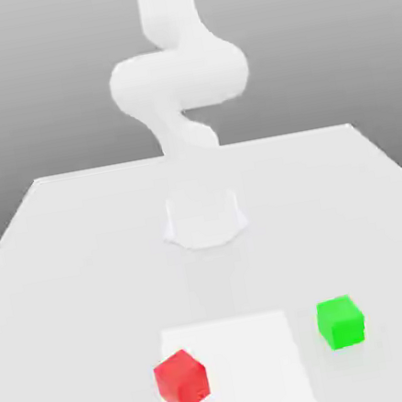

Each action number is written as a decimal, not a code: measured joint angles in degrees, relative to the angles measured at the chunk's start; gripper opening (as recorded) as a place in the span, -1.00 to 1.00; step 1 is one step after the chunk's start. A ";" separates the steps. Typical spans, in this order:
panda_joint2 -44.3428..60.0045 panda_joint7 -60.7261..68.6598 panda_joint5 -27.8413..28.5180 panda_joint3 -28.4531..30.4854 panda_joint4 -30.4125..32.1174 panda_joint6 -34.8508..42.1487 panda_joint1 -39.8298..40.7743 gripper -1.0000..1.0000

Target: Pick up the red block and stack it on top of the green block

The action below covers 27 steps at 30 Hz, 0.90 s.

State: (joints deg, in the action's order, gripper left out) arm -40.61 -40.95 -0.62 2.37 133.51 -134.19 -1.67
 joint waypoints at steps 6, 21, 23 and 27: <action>12.81 12.17 -1.78 5.76 4.21 -5.87 -3.98 0.00; 43.81 41.17 -5.31 12.15 14.48 -20.19 -5.65 0.00; 47.76 43.66 -4.95 12.06 15.41 -22.49 -5.09 0.00; 56.02 47.75 -9.20 8.78 14.55 -28.94 -2.63 0.00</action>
State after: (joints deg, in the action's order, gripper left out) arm 15.41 6.80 -9.82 11.15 148.06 -163.13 -4.31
